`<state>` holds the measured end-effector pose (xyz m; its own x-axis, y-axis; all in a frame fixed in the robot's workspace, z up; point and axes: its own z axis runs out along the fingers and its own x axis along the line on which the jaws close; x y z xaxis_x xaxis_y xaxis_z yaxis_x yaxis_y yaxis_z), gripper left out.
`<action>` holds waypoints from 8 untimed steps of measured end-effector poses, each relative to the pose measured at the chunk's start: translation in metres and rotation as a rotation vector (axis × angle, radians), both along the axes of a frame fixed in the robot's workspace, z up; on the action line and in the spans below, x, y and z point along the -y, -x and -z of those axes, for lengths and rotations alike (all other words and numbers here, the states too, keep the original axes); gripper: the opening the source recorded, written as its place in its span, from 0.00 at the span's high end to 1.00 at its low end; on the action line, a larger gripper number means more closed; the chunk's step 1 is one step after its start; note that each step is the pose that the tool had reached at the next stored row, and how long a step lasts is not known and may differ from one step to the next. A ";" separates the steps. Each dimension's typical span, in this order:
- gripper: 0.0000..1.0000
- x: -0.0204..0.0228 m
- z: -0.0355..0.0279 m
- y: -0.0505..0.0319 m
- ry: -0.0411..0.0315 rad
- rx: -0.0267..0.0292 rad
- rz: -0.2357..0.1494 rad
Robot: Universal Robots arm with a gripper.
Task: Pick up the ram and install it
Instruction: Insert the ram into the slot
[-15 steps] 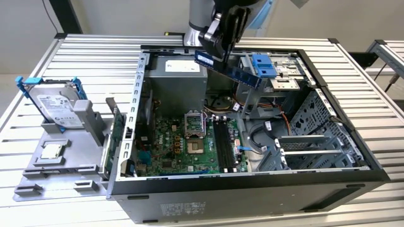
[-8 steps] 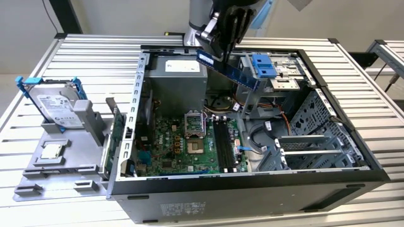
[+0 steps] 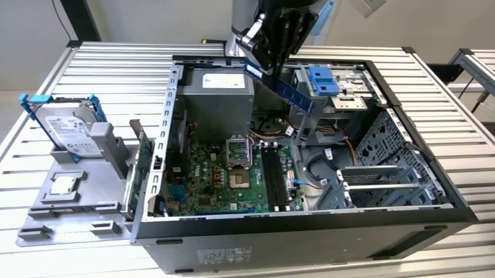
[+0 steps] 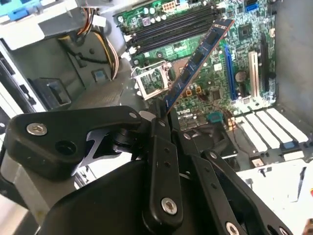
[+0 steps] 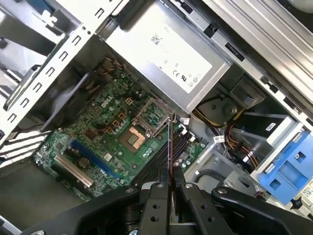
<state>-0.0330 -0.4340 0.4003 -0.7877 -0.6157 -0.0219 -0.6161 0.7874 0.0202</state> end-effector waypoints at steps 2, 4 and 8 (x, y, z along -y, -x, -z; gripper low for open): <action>1.00 0.0000 0.0000 0.0000 -0.0001 0.0000 0.028; 1.00 0.0000 0.0000 0.0000 0.0000 0.0000 0.054; 1.00 0.0001 -0.0001 0.0000 0.0003 -0.0001 0.104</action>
<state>-0.0330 -0.4341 0.4004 -0.8474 -0.5305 -0.0217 -0.5309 0.8472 0.0201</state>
